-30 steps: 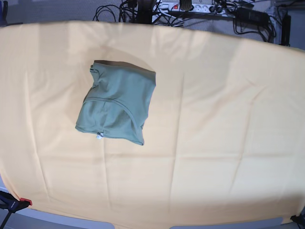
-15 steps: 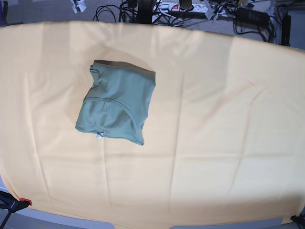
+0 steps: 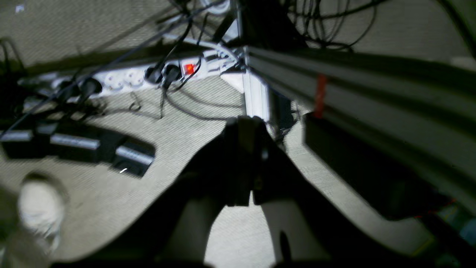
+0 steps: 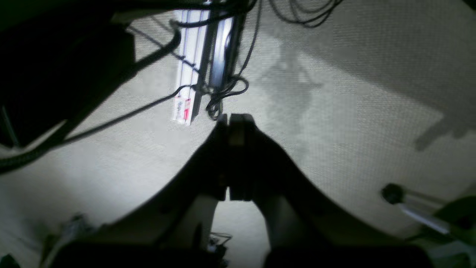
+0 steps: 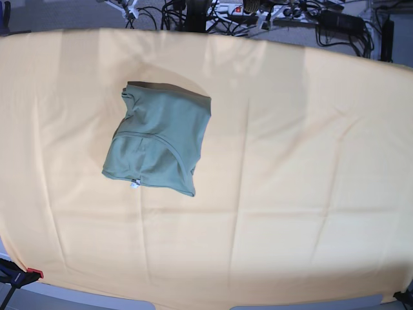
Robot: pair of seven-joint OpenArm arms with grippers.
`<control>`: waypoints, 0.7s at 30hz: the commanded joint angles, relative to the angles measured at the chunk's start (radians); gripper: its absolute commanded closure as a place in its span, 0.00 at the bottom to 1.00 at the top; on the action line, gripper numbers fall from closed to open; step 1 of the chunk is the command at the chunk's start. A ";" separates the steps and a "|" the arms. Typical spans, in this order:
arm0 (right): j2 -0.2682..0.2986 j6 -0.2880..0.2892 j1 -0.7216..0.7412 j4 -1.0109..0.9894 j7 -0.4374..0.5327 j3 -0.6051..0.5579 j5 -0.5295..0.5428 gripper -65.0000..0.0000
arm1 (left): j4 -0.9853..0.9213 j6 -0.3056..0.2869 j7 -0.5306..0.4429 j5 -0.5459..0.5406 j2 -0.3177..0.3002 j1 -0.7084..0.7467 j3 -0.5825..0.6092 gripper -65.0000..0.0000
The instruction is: Fold the T-shirt properly
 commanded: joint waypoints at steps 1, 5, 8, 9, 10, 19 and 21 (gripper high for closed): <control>-0.012 0.006 -0.003 0.004 0.020 -0.007 -0.017 1.00 | -0.002 0.013 -0.025 0.002 0.007 0.000 0.000 1.00; -0.062 -0.005 0.000 0.004 0.053 -0.014 -0.048 1.00 | -0.004 0.096 -0.056 -0.005 0.035 0.000 0.000 1.00; -0.090 -0.017 0.000 0.004 0.053 -0.014 -0.053 1.00 | -0.004 0.121 -0.069 -0.005 0.045 -0.001 0.000 1.00; -0.096 -0.017 0.000 0.004 0.053 -0.014 -0.053 1.00 | -0.004 0.120 -0.069 0.000 0.050 -0.003 0.000 1.00; -0.101 -0.018 0.000 0.004 0.053 -0.014 -0.053 1.00 | -0.005 0.121 -0.069 0.013 0.060 -0.003 0.000 1.00; -0.101 -0.017 0.008 0.004 0.045 -0.014 -0.053 1.00 | -0.010 0.150 -0.065 -0.010 0.086 -0.016 0.038 1.00; -0.103 -0.017 0.008 0.004 0.044 -0.014 -0.053 1.00 | -0.010 0.149 -0.061 -0.010 0.087 -0.008 0.051 1.00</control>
